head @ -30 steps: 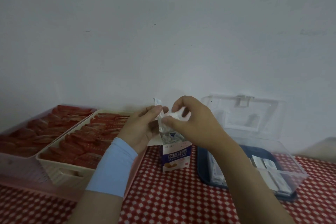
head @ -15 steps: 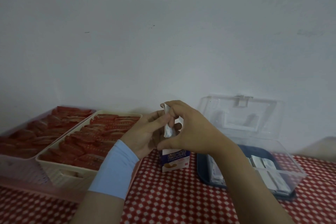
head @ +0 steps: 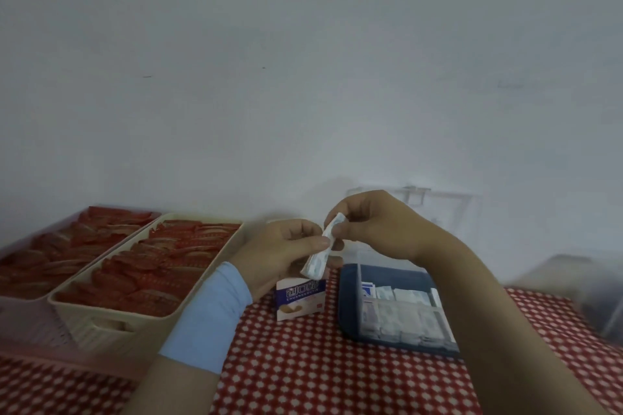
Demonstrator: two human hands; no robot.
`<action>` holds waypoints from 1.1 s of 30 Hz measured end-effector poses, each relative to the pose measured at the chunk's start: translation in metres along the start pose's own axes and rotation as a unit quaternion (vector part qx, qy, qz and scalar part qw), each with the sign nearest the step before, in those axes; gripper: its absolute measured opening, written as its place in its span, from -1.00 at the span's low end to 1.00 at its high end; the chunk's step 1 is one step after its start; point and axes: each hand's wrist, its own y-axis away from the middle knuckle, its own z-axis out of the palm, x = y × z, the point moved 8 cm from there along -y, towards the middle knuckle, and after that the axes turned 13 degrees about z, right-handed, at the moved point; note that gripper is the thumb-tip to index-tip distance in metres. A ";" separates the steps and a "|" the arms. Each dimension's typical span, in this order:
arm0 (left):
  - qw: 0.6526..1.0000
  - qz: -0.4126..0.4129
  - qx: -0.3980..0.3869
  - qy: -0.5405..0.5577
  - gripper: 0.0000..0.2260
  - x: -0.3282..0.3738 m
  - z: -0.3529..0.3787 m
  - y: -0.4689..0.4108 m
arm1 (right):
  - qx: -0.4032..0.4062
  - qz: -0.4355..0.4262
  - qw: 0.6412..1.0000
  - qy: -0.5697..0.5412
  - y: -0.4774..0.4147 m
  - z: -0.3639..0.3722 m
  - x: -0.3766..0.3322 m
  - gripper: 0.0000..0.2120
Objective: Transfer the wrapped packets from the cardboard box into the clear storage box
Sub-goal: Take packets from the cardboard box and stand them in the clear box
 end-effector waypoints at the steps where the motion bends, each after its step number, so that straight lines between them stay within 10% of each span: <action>1: 0.994 0.014 0.011 -0.108 -0.90 0.004 -0.002 -0.002 | 0.008 0.007 1.000 0.007 0.004 -0.004 0.002 -0.89; 4: 0.943 0.076 0.032 -0.321 -0.97 0.018 0.007 -0.004 | 0.039 0.025 0.999 0.025 0.013 -0.017 0.007 -0.89; 14: 0.947 0.083 0.036 -0.309 -0.99 0.009 0.058 -0.020 | 0.076 0.136 0.988 -0.015 0.033 -0.061 0.046 -0.95; 29: 0.582 0.146 -0.318 -0.734 -0.66 -0.037 0.109 -0.009 | -0.011 0.275 0.946 0.168 0.015 -0.019 0.117 -0.86; 33: 0.582 0.146 -0.321 -0.733 -0.78 -0.044 0.109 -0.015 | -0.028 0.297 0.933 0.204 0.014 -0.006 0.120 -0.89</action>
